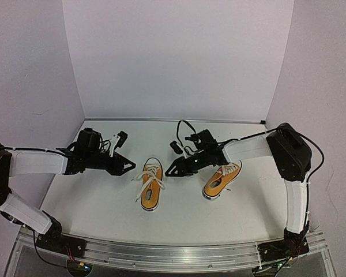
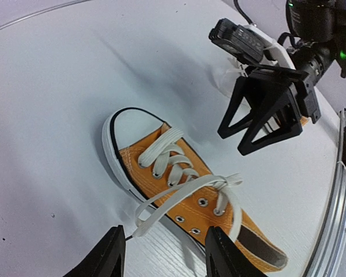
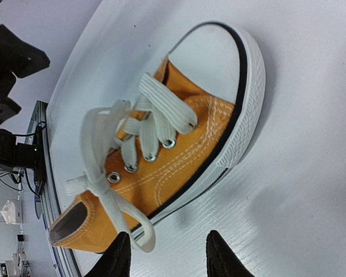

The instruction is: Tie the shoes

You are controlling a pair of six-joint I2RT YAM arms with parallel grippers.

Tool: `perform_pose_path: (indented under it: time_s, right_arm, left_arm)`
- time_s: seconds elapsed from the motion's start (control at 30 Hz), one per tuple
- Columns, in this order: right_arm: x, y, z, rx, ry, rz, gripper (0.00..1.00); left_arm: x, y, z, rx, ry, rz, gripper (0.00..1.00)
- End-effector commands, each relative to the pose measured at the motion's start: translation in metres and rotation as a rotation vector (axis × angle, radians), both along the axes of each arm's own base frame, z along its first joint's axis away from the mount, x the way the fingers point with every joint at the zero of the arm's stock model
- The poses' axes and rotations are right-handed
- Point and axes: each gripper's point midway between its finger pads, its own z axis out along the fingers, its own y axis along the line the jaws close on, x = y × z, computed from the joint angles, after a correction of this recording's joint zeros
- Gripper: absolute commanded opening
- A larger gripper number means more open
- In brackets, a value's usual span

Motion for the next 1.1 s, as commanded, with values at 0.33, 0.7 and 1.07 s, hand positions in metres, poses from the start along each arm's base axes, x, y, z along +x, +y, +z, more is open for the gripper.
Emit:
perform_pose_path:
  time_s: [0.33, 0.7, 1.07]
  right_arm:
    - [0.027, -0.020, 0.059, 0.069, -0.093, -0.066, 0.44]
    - [0.026, -0.021, 0.058, 0.072, -0.089, -0.058, 0.43]
    - [0.024, -0.025, 0.054, 0.066, -0.080, -0.060, 0.42]
  left_arm:
    - [-0.081, -0.009, -0.049, 0.133, 0.331, 0.011, 0.47]
    - [-0.088, -0.013, -0.097, 0.225, 0.416, -0.039, 0.48]
    - [-0.072, -0.028, -0.069, 0.167, 0.288, -0.075, 0.00]
